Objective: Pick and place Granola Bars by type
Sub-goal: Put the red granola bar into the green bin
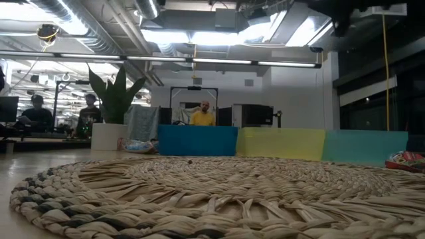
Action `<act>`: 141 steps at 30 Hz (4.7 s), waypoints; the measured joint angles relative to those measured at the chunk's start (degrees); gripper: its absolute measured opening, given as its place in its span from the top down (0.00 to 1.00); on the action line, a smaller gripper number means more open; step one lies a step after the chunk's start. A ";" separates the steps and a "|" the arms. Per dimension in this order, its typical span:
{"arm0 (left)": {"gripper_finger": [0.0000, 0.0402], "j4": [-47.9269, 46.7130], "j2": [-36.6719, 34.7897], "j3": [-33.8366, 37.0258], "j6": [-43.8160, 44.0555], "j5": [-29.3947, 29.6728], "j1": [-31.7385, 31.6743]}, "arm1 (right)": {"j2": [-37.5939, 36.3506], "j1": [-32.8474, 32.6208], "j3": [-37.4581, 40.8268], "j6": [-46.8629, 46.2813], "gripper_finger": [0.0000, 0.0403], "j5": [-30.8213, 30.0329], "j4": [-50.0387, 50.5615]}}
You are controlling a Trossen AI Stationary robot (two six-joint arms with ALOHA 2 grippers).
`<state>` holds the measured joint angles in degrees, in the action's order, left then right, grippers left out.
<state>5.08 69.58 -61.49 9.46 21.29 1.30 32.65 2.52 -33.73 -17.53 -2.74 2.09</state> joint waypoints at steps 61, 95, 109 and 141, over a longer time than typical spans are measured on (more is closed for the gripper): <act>0.92 -6.81 9.19 -15.61 -10.23 -2.94 2.43 | 50.13 4.87 -32.29 1.32 0.42 26.82 -18.08; 0.58 -17.05 2.93 -15.72 -8.54 7.50 8.71 | 45.44 6.74 -32.34 4.45 0.92 30.86 -8.93; 0.58 -22.06 4.78 -15.67 -1.58 8.64 11.91 | 30.48 13.68 -32.33 13.10 0.92 20.30 22.00; 0.58 -23.56 12.12 -15.61 7.80 7.73 4.00 | 26.86 54.42 -32.24 30.19 0.93 9.25 57.98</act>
<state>-18.49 81.69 -77.10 17.26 29.02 5.30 59.51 56.95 -65.98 12.66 6.50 60.07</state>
